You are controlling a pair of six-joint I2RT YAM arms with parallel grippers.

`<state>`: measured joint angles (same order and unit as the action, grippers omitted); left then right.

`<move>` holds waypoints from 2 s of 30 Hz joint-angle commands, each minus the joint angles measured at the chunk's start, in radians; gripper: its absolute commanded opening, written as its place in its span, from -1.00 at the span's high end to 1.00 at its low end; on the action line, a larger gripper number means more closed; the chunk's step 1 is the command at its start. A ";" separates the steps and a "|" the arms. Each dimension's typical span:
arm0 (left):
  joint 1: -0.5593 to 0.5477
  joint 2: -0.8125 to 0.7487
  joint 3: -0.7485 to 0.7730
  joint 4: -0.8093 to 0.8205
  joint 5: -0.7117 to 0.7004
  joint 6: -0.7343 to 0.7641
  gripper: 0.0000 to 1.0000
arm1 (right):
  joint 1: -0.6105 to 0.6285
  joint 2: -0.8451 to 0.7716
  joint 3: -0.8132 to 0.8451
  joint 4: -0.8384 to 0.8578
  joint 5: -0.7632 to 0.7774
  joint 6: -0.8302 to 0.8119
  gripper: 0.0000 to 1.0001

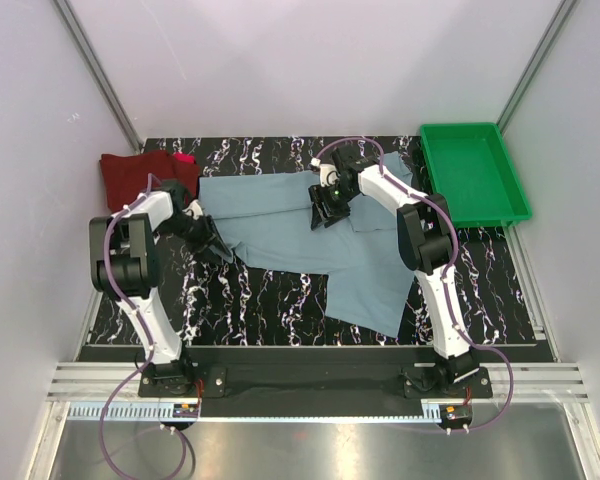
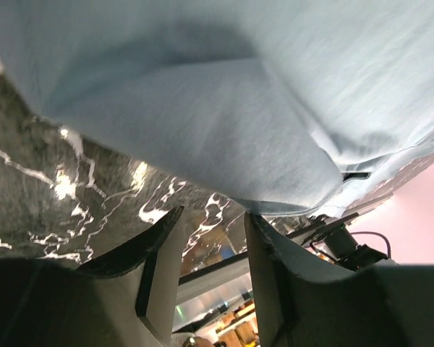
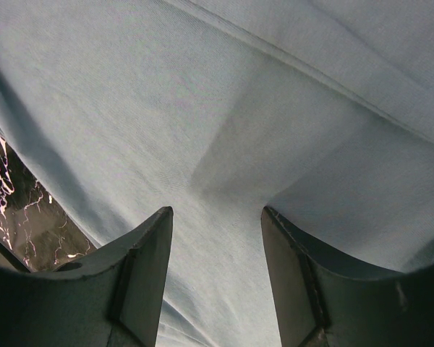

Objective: Fold and stack the t-shirts
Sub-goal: Fold the tshirt

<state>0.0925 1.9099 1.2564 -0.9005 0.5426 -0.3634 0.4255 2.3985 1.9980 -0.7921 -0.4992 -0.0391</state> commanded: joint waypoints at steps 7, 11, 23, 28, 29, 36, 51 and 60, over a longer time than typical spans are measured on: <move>-0.034 0.037 0.075 0.028 -0.019 0.011 0.12 | 0.013 0.001 -0.016 -0.010 0.024 -0.022 -0.21; -0.062 0.061 0.098 0.028 -0.042 0.024 0.13 | 0.013 0.002 -0.013 -0.006 0.025 -0.022 -0.21; -0.088 0.084 0.115 0.020 -0.076 0.038 0.47 | 0.013 -0.007 -0.018 -0.004 0.033 -0.027 -0.21; -0.086 0.038 0.091 0.006 -0.090 0.046 0.88 | 0.012 -0.002 -0.013 0.001 0.033 -0.024 -0.21; -0.088 0.034 0.078 0.009 -0.090 0.049 0.91 | 0.012 0.002 -0.008 0.001 0.031 -0.022 -0.22; -0.080 0.003 0.067 0.000 -0.092 0.087 1.00 | 0.013 0.019 0.018 0.001 0.024 -0.013 -0.22; -0.033 -0.094 0.117 -0.239 -0.288 0.333 1.00 | 0.012 0.024 0.031 -0.002 0.011 -0.013 -0.22; -0.028 -0.068 0.074 -0.278 -0.467 0.382 1.00 | 0.012 0.021 0.031 -0.001 0.008 -0.013 -0.21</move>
<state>0.0608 1.8576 1.3327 -1.1412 0.1806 -0.0280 0.4255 2.4008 2.0060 -0.7956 -0.5026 -0.0395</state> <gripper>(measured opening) 0.023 0.602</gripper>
